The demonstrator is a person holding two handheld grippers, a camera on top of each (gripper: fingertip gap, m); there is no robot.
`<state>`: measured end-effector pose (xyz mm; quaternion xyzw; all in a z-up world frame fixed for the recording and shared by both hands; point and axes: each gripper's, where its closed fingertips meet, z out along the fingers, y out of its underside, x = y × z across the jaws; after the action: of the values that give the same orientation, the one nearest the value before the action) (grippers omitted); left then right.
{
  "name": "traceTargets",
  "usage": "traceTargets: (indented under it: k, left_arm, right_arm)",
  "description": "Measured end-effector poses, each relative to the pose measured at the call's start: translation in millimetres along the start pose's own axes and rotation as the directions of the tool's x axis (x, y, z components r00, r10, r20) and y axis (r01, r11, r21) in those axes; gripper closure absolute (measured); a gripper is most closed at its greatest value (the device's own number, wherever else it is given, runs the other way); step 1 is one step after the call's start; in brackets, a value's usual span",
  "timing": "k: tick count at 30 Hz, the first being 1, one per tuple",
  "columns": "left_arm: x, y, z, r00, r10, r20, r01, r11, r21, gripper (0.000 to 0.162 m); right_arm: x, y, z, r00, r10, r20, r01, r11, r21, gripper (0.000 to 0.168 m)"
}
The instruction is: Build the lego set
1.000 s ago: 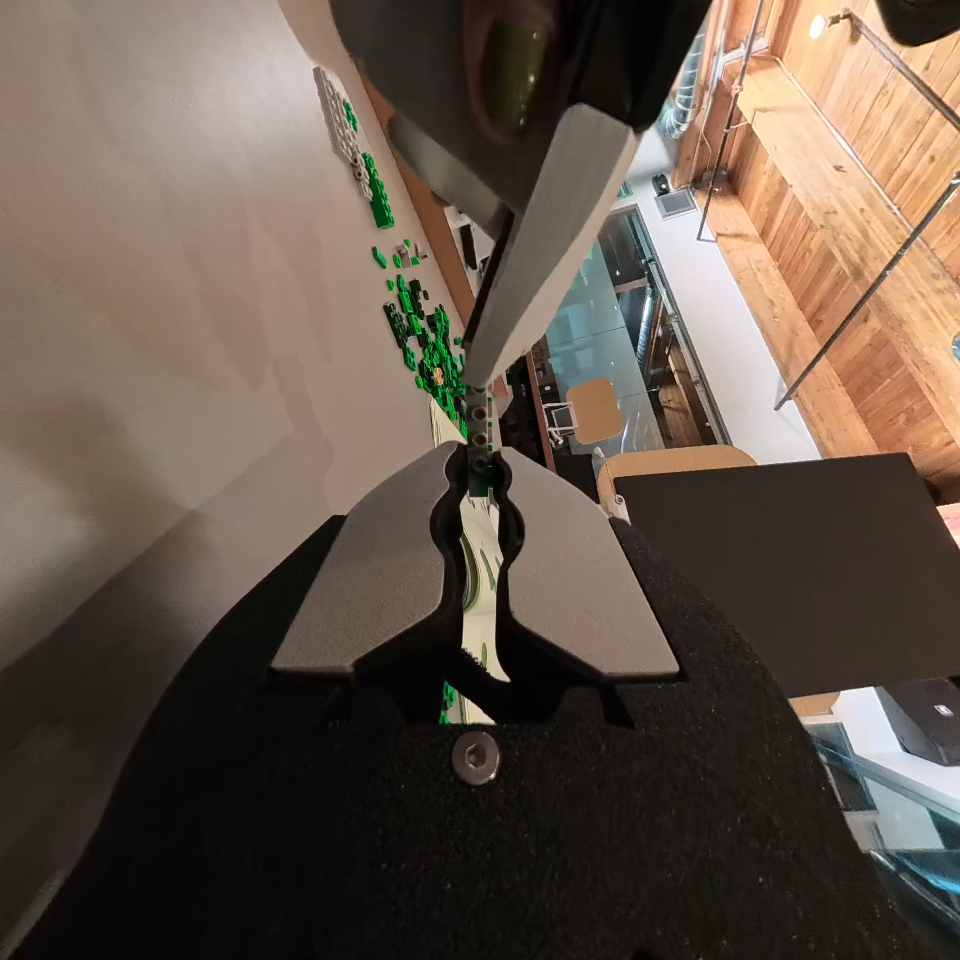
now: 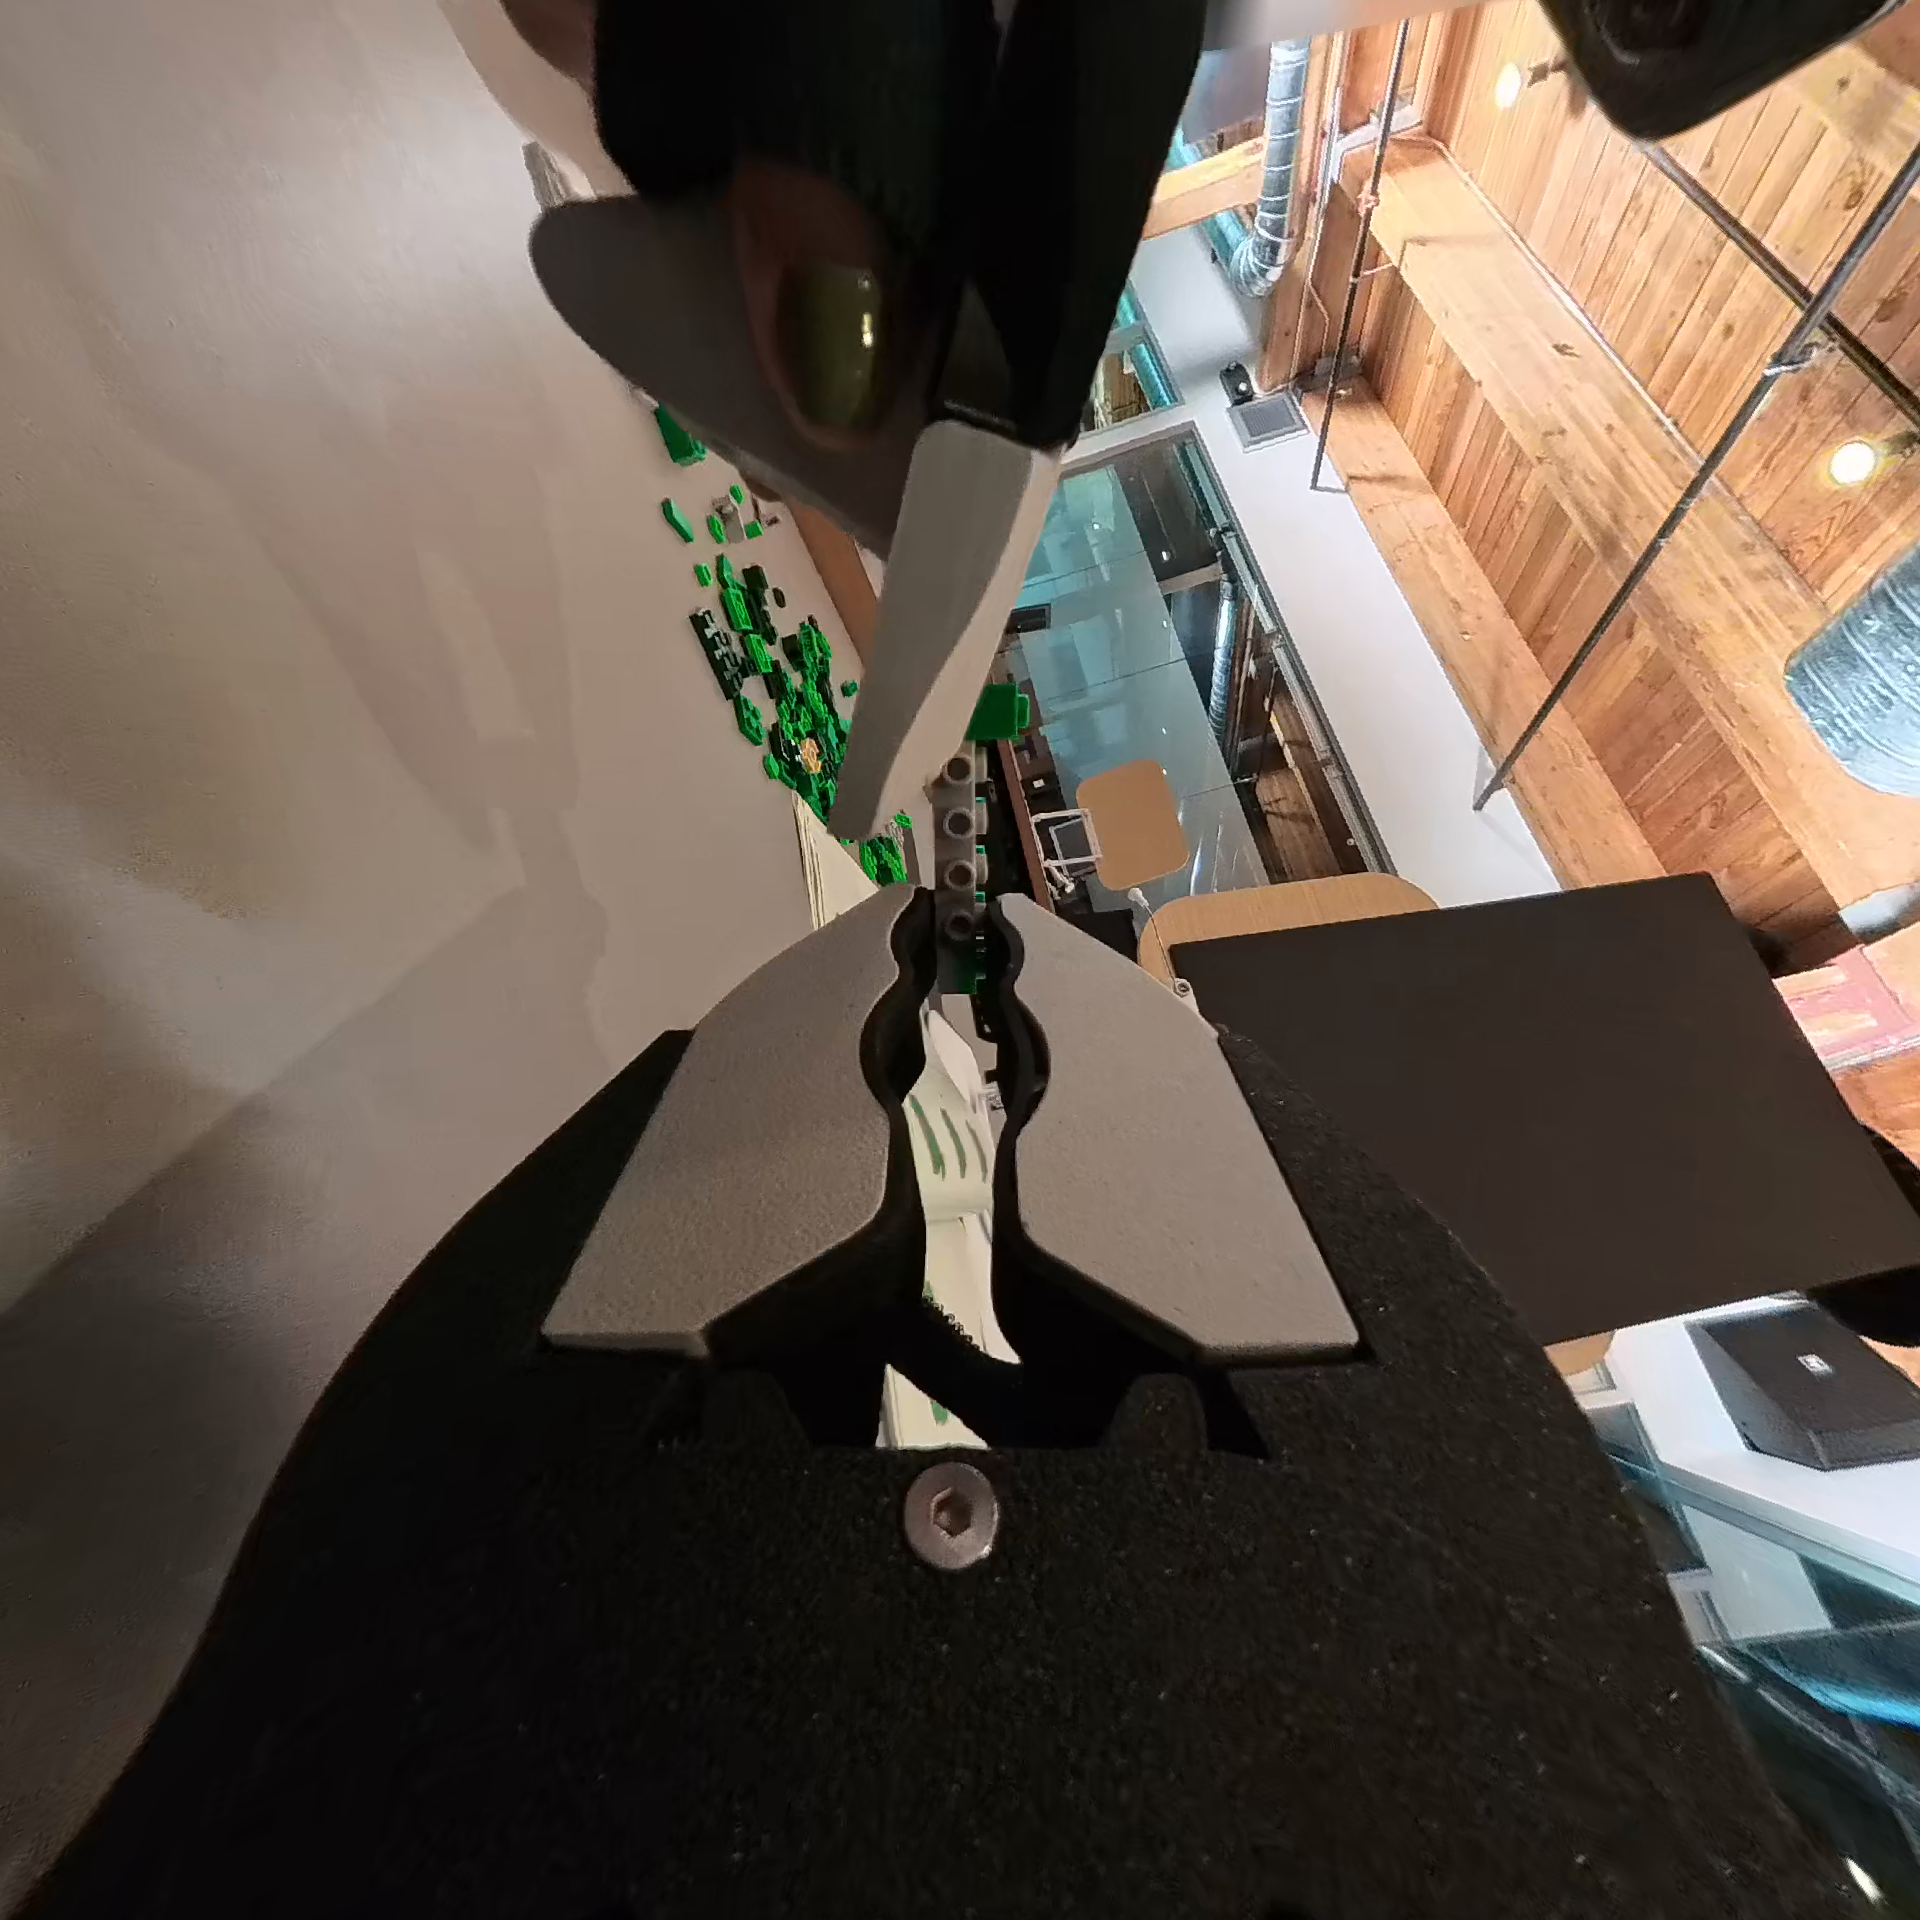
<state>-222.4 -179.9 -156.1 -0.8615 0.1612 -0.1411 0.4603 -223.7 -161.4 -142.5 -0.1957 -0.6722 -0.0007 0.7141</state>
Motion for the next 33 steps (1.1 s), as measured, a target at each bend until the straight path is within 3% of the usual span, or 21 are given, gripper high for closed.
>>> traceTargets:
  k: [8,16,23,27,30,33]
  left_arm:
    - [1,-3,1,1.0,0.007,-0.006,-0.007,1.0,0.008,0.119]
    - [4,-5,-2,0.999,-0.008,-0.032,0.009,0.999,0.03,0.124]
    - [6,-8,-4,0.999,0.008,-0.042,-0.006,0.999,0.052,0.142]
    - [7,-7,-3,0.999,0.018,-0.045,-0.017,0.999,0.04,0.143]
    - [-1,-9,-4,1.0,0.019,0.012,-0.019,0.998,0.053,0.144]
    - [-19,-11,-8,0.995,0.013,0.099,-0.021,0.996,0.084,0.144]
  right_arm:
    - [0,1,-1,1.0,-0.019,-0.005,0.019,1.0,0.0,0.16]
    - [1,0,-1,1.0,-0.029,-0.011,0.029,1.0,0.005,0.16]
    - [-1,-1,-1,0.999,-0.044,-0.004,0.044,0.999,0.007,0.16]
    - [-1,0,-1,0.999,-0.045,-0.007,0.045,0.999,0.006,0.16]
    - [4,-2,-2,0.999,0.033,-0.011,-0.032,0.999,0.032,0.148]
    - [12,6,-2,0.978,0.207,0.005,-0.207,0.978,0.006,0.135]
